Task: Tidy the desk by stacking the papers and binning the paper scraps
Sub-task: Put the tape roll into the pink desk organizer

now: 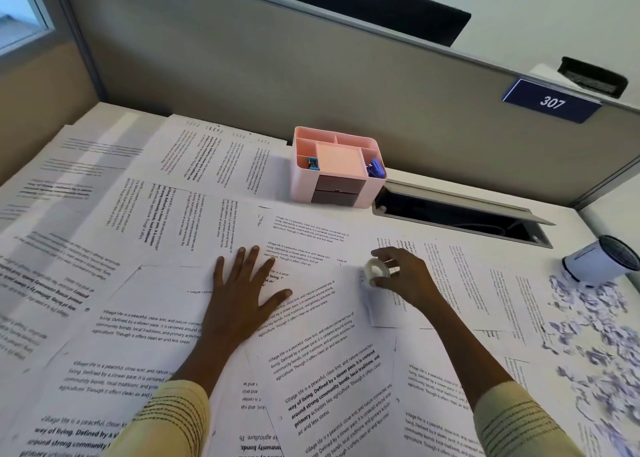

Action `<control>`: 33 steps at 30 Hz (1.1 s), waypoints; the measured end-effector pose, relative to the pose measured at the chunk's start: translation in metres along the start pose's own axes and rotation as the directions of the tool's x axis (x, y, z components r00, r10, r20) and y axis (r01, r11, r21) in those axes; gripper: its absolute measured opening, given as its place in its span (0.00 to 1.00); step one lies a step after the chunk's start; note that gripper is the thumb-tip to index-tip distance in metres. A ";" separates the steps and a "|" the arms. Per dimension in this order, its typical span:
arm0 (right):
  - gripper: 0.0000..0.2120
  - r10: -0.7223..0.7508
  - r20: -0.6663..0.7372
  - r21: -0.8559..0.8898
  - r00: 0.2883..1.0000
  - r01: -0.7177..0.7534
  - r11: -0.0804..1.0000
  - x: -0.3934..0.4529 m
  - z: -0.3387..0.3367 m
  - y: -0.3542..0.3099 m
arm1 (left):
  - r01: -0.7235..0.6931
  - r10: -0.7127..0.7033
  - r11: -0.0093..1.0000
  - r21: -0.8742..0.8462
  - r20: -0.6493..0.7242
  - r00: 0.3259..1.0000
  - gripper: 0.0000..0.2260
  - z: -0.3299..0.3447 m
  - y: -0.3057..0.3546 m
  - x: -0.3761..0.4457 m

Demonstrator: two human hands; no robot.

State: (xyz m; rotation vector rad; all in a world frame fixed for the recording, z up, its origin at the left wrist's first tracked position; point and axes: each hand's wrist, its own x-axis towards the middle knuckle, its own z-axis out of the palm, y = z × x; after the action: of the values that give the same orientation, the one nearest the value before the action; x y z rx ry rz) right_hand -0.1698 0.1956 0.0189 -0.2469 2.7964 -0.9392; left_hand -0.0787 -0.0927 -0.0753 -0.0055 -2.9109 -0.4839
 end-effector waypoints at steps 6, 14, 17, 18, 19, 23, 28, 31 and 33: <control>0.24 -0.022 -0.045 0.029 0.999 0.024 0.999 0.024 -0.005 -0.022 | 0.001 0.000 1.000 -0.013 0.014 1.000 0.36 0.001 -0.001 0.001; 0.24 -0.035 -0.099 0.082 0.994 0.044 0.996 0.060 -0.018 -0.051 | 0.010 -0.009 0.999 -0.033 0.021 1.000 0.36 0.000 0.000 0.001; 0.24 -0.026 -0.127 0.123 0.992 0.042 0.991 0.075 -0.024 -0.058 | 0.008 -0.008 0.999 -0.032 0.017 1.000 0.35 -0.001 0.000 0.001; 0.24 -0.025 -0.135 0.131 0.991 0.043 0.990 0.080 -0.026 -0.061 | 0.009 -0.008 1.000 -0.030 0.018 1.000 0.35 -0.001 0.001 0.001; 0.24 -0.028 -0.143 0.141 0.989 0.048 0.989 0.085 -0.027 -0.064 | 0.010 -0.009 1.000 -0.028 0.019 1.000 0.35 0.000 0.000 0.001; 0.24 -0.041 -0.172 0.157 0.984 0.069 0.985 0.108 -0.030 -0.074 | 0.013 -0.013 1.000 -0.019 0.019 1.000 0.35 0.001 0.000 0.001; 0.24 -0.068 -0.234 0.144 0.970 0.103 0.984 0.134 -0.034 -0.084 | 0.005 -0.005 1.000 -0.003 0.015 1.000 0.34 0.001 0.001 0.001; 0.24 -0.070 -0.253 0.132 0.965 0.106 0.986 0.149 -0.035 -0.090 | 0.011 -0.011 1.000 0.000 0.018 1.000 0.34 0.001 0.000 0.001; 0.24 -0.073 -0.265 0.106 0.962 0.104 0.989 0.159 -0.035 -0.091 | 0.015 -0.015 1.000 -0.007 0.019 1.000 0.34 0.001 0.000 0.000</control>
State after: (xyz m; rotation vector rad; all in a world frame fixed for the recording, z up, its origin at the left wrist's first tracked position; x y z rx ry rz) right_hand -0.3229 0.1106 0.0825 -0.2496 2.9702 -1.2385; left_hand -0.0790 -0.0926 -0.0763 0.0111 -2.9295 -0.4997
